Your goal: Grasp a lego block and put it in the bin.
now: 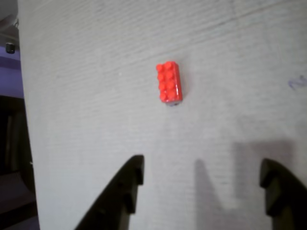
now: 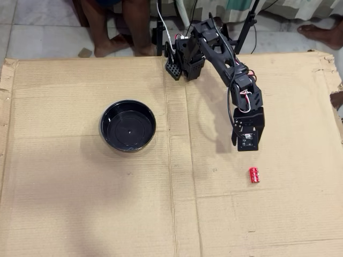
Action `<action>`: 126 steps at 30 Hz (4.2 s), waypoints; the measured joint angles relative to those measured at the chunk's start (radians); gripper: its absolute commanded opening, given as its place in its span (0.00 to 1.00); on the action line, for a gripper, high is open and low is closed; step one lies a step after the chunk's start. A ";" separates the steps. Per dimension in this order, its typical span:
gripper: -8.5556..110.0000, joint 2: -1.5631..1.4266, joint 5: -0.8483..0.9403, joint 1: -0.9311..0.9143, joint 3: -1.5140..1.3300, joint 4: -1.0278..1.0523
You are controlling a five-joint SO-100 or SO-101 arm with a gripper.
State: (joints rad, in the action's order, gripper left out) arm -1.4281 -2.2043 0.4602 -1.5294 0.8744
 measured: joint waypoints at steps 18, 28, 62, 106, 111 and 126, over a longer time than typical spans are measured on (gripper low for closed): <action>0.30 0.433 0.000 0.077 0.416 -0.003; 0.30 0.612 0.000 0.084 0.571 -0.003; 0.08 0.980 0.000 0.017 0.881 -0.178; 0.07 0.532 0.268 -0.221 0.879 0.095; 0.07 0.485 0.356 -0.285 0.879 0.097; 0.07 0.155 0.566 -0.479 0.638 0.287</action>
State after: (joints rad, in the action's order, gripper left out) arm -1.2732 -1.6383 -0.0184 -0.8912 1.1612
